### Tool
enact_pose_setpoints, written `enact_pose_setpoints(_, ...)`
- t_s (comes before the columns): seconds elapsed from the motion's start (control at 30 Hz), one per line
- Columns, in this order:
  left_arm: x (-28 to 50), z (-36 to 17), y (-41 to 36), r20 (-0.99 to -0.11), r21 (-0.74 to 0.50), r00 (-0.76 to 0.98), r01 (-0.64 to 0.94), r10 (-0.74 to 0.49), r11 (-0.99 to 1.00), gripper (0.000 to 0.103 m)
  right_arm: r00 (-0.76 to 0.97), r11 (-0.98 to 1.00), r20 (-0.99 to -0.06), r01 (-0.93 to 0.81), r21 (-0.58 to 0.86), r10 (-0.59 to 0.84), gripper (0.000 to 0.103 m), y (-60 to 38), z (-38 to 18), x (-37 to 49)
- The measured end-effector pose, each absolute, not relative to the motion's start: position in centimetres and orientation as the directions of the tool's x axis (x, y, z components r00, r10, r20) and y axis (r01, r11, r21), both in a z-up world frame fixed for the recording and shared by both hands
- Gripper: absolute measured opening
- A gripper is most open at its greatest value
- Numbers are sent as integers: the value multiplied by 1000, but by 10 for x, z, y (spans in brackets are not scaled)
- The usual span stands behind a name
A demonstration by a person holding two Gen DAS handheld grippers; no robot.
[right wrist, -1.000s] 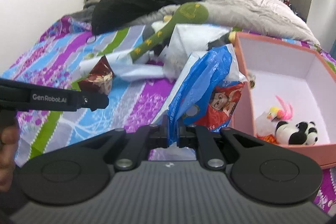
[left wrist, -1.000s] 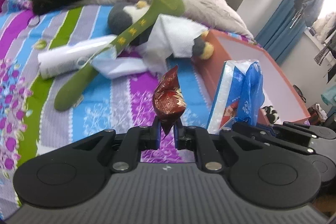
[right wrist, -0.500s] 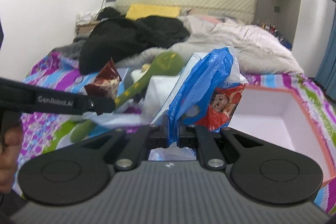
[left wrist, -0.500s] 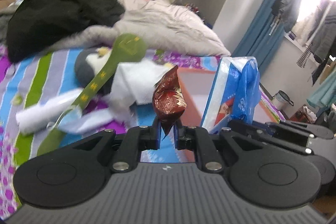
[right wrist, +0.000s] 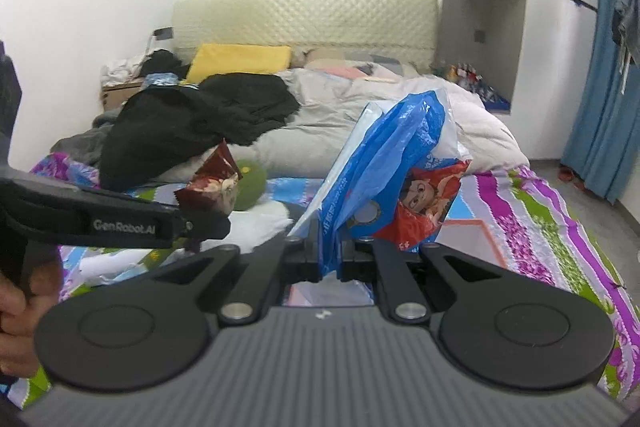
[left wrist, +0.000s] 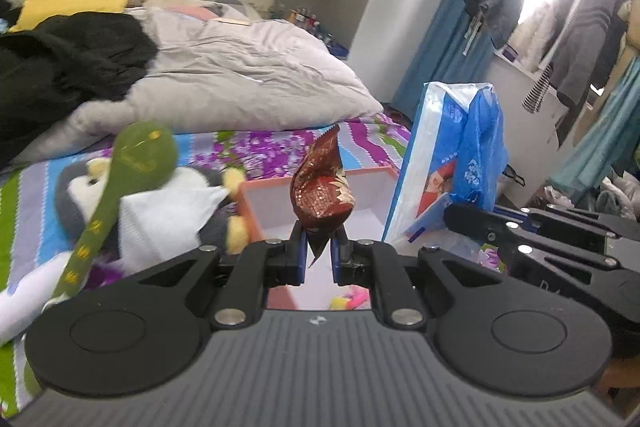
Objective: Organize soft objects
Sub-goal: 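Open both tools to drop the bag and wrapper into the box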
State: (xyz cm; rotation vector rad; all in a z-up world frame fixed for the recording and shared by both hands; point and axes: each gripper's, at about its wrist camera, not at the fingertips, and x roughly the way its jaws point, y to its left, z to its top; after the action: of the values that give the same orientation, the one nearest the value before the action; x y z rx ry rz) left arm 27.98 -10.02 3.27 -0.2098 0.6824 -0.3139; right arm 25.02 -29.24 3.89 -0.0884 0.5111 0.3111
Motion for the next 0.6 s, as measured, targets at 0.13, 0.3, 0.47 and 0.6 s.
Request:
enact_pose_setpoints(0.13,312,25,-121,-623,-288,694,225,-361,931,14,808,962,-540,-273,14,237,9,-311,34,274)
enact_pose_setpoints(0.3,351,-2,-140,-698,-291,614,226,-368,930,14,748,977,-634,-205,59,195,9,-337,9,307)
enact_pose_setpoints(0.47,379,-29,-167,-769,-280,521,247,-371,928,14,659,989,-738,-125,83,145,9,-361,-28,336)
enact_pose_setpoints(0.6,403,-49,-185,-812,-286,449,253,-374,924,14,609,994,-787,-96,49,98,9,-374,-49,351)
